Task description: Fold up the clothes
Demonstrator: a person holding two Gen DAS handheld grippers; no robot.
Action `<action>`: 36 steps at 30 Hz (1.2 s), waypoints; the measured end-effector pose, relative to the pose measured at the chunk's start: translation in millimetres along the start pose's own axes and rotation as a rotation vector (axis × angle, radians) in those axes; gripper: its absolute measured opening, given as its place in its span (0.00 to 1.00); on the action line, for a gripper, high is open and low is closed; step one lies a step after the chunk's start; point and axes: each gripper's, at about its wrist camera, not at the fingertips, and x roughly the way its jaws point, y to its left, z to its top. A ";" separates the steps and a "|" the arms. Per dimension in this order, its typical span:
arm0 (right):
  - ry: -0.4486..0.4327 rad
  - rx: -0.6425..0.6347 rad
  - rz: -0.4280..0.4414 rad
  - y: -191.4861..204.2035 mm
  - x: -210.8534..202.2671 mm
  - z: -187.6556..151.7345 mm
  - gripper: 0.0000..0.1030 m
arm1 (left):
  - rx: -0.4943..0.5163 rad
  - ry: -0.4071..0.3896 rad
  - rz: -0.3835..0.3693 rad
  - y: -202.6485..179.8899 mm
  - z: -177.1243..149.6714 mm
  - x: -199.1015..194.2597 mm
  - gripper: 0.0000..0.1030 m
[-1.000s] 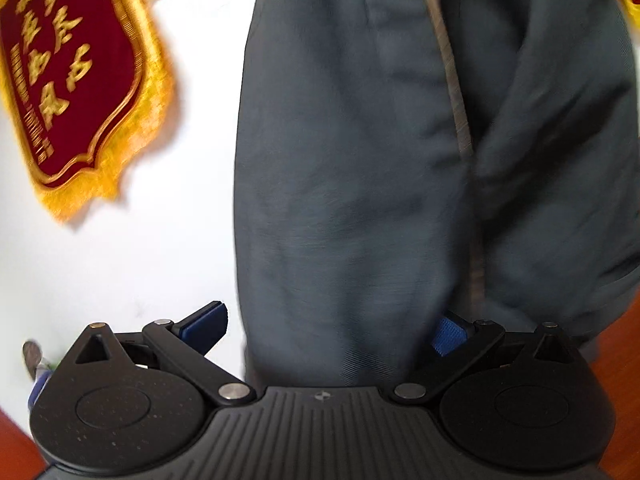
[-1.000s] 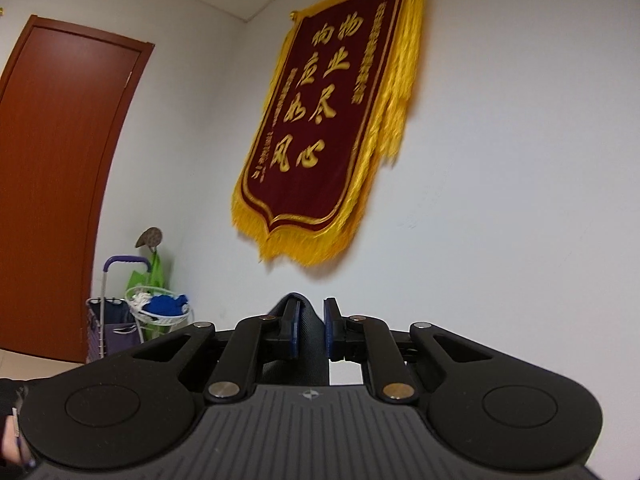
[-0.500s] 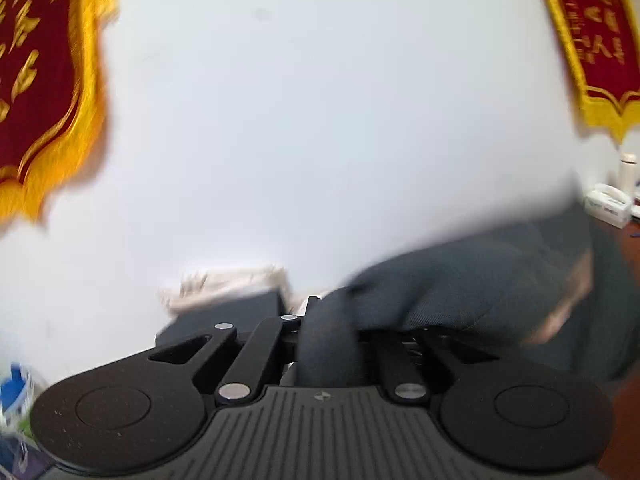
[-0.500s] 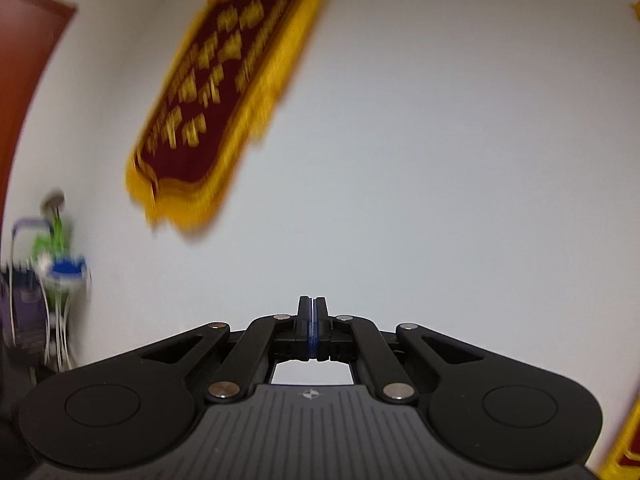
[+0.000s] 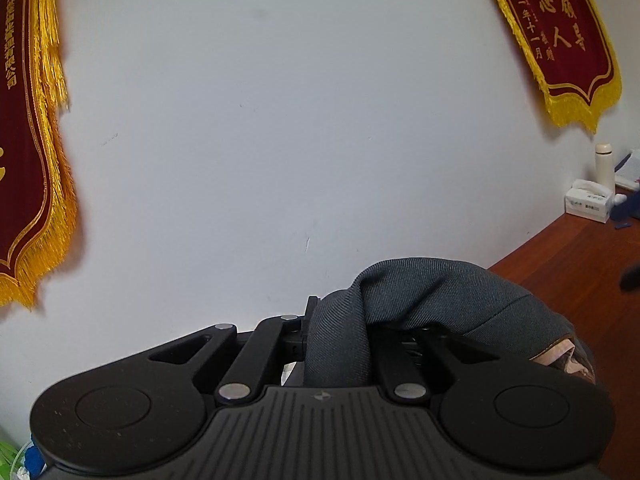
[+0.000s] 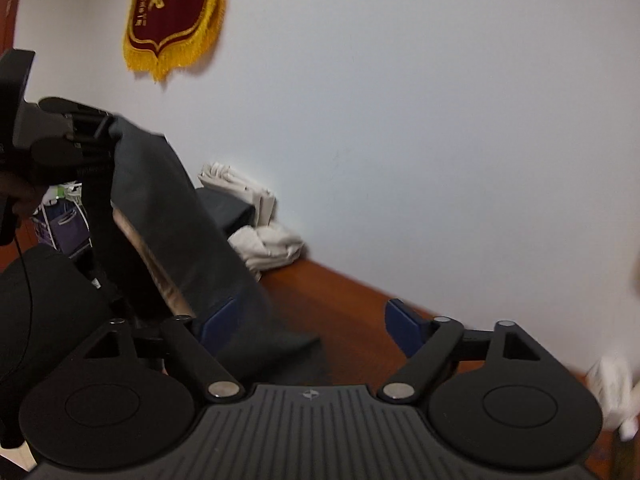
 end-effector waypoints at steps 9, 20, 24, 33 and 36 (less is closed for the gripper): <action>-0.026 0.150 -0.004 50.3 32.6 -40.0 0.91 | 0.007 -0.039 -0.002 -19.8 19.8 -23.2 0.04; -0.094 0.226 -0.240 59.0 63.4 -38.6 0.15 | 0.007 -0.085 0.003 -32.6 24.8 -41.3 0.04; -0.188 0.227 -0.272 42.9 45.8 -15.2 0.13 | -0.003 -0.098 0.021 -33.3 31.4 -43.6 0.04; -0.446 0.078 -0.320 19.0 -24.5 72.7 0.12 | -0.030 -0.169 0.028 -27.4 72.1 -65.3 0.04; -0.526 0.019 -0.326 8.2 -43.5 103.2 0.12 | -0.057 -0.211 0.035 -28.2 88.9 -81.3 0.04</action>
